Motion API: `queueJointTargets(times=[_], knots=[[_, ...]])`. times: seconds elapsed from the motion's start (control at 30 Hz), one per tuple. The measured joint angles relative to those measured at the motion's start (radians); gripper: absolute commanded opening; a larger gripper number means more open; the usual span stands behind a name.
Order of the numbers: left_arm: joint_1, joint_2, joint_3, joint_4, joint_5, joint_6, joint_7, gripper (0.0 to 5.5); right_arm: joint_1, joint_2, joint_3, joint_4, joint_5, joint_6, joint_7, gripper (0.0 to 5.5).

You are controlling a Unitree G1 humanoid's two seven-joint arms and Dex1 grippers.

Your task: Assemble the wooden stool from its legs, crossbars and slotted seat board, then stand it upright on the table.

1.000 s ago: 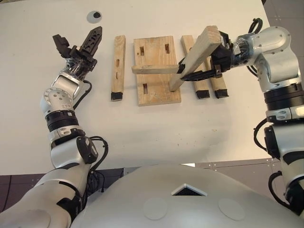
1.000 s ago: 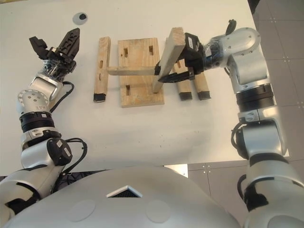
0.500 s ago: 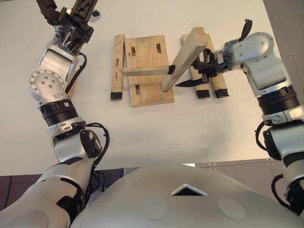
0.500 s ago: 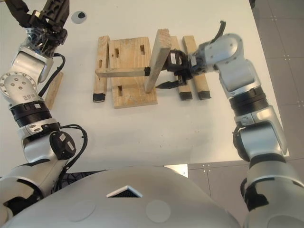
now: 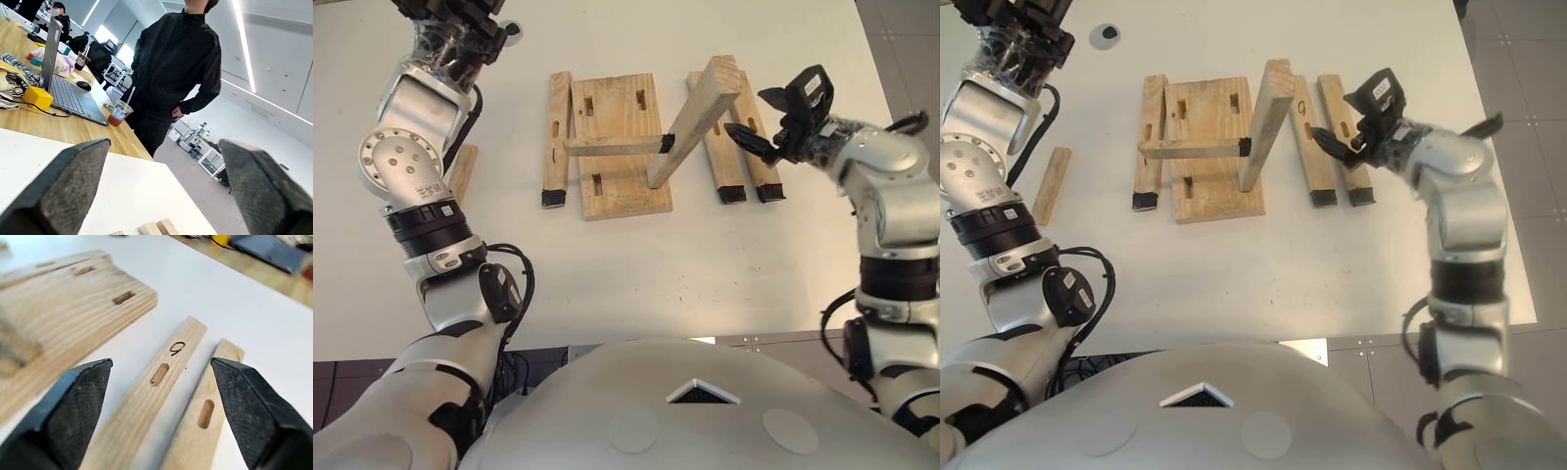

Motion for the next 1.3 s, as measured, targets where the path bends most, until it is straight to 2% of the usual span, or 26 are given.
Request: queueJointTargets(times=[0.07,0.13,0.23,0.33,0.6,0.77,0.83,0.9,0.97,1.03,1.13,1.3], knots=[[0.002,0.003,0.003,0.007,0.000,0.002,0.009,4.08,0.051,0.087,-0.027,-0.082,0.021,0.103,-0.109,3.71],[0.001,0.001,0.001,0.007,0.000,0.010,0.012,4.08,0.075,0.121,-0.015,-0.103,0.022,0.138,-0.159,3.71],[0.001,0.000,-0.010,0.010,0.000,0.020,0.016,4.08,0.134,0.117,0.074,-0.107,-0.020,0.125,-0.196,3.71],[-0.001,0.000,-0.013,0.020,0.000,0.020,0.016,4.08,0.154,0.115,0.113,-0.059,-0.052,0.085,-0.225,3.71],[-0.017,0.004,-0.018,0.037,0.000,0.023,0.015,4.08,0.171,0.117,0.134,0.019,-0.063,0.048,-0.240,2.52],[-0.023,0.020,-0.015,0.038,-0.001,0.030,0.015,4.08,0.169,0.119,0.137,0.016,-0.061,0.049,-0.274,2.04],[-0.032,0.028,-0.027,0.037,0.009,0.027,0.009,4.08,0.157,0.136,0.082,0.016,-0.040,0.054,-0.296,2.04],[-0.038,0.042,-0.069,0.036,0.043,0.017,-0.044,4.08,0.076,0.172,-0.025,0.018,0.056,0.057,-0.297,2.04],[-0.037,0.059,-0.131,0.031,0.068,-0.021,-0.173,4.08,-0.083,0.198,-0.137,0.026,0.183,0.049,-0.259,2.04],[-0.038,0.072,-0.181,0.016,0.061,-0.036,-0.344,4.08,-0.208,0.196,-0.197,0.047,0.310,0.048,-0.181,2.04],[-0.096,0.064,-0.210,0.100,0.048,-0.030,-0.447,4.08,-0.302,0.197,-0.237,0.106,0.500,0.099,-0.051,2.04],[-0.199,-0.005,-0.219,0.196,0.007,0.034,-0.477,4.08,-0.373,0.191,-0.256,0.173,0.690,0.164,0.092,2.04]])
